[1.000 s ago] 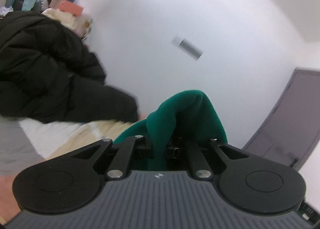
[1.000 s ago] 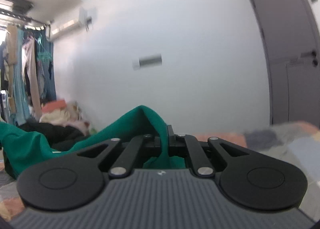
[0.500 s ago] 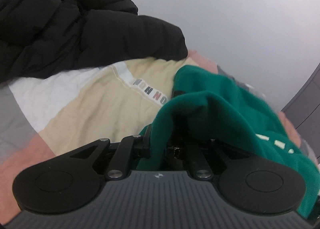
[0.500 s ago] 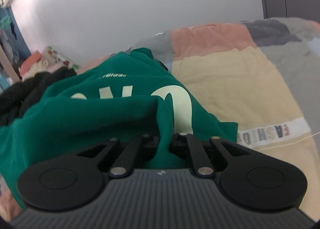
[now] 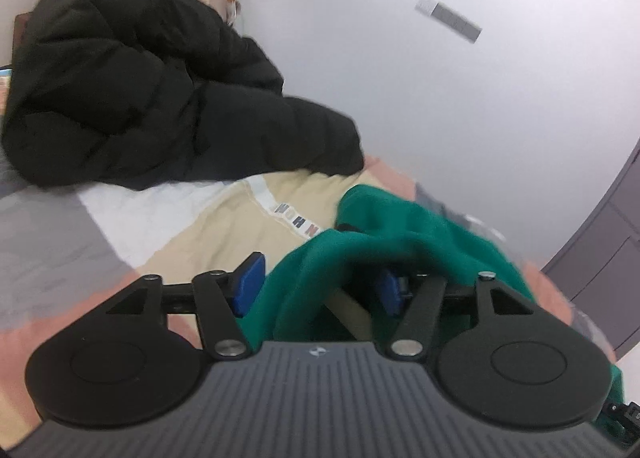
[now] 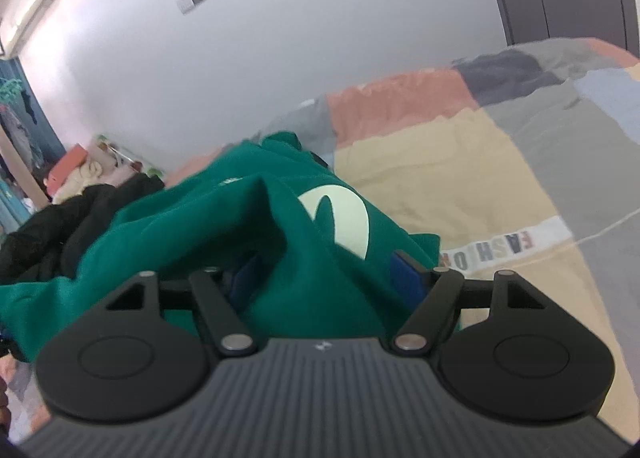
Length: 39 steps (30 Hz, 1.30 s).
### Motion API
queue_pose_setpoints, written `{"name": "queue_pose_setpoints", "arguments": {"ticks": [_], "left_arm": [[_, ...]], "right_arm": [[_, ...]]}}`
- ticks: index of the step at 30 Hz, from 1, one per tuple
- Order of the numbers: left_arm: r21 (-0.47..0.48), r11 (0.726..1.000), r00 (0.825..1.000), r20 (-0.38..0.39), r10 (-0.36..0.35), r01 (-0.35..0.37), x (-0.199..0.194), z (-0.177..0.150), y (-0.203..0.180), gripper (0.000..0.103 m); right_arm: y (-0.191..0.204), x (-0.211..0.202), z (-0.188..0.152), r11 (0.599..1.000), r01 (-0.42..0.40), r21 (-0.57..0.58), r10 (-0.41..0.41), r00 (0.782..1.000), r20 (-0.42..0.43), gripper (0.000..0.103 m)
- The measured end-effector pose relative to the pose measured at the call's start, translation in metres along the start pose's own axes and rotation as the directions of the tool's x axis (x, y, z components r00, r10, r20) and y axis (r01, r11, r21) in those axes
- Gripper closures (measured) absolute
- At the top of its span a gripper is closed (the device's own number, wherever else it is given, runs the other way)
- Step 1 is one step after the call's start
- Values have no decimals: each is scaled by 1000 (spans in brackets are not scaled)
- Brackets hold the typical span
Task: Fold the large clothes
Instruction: 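Lift the hoodie with both grippers while pulling the grippers apart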
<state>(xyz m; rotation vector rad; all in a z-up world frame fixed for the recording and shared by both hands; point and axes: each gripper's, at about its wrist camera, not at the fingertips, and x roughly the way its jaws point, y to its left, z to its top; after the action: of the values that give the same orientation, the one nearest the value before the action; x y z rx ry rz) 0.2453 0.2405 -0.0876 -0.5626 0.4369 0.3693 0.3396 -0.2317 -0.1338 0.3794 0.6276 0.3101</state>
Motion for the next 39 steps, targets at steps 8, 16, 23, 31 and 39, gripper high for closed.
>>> {"name": "queue_pose_setpoints", "arguments": {"ticks": [8, 16, 23, 31, 39], "left_arm": [[-10, 984, 983, -57, -177, 177, -57, -38, -22, 27], [-73, 951, 894, -327, -306, 299, -33, -101, -59, 27], [-21, 919, 826, -430, -364, 394, -8, -132, -90, 27], [102, 916, 846, -433, -311, 389, 10, -151, -115, 27], [159, 916, 875, -392, -283, 368, -5, -155, -115, 74]], "right_arm": [[12, -76, -6, 998, -46, -33, 51, 981, 189, 29], [35, -88, -19, 968, -225, -109, 242, 953, 182, 30], [24, -33, -27, 962, -265, 69, 266, 964, -8, 33], [-11, -18, -21, 952, -159, 263, 151, 987, 49, 34], [-11, -18, -25, 954, -161, 252, 151, 987, 59, 34]]}}
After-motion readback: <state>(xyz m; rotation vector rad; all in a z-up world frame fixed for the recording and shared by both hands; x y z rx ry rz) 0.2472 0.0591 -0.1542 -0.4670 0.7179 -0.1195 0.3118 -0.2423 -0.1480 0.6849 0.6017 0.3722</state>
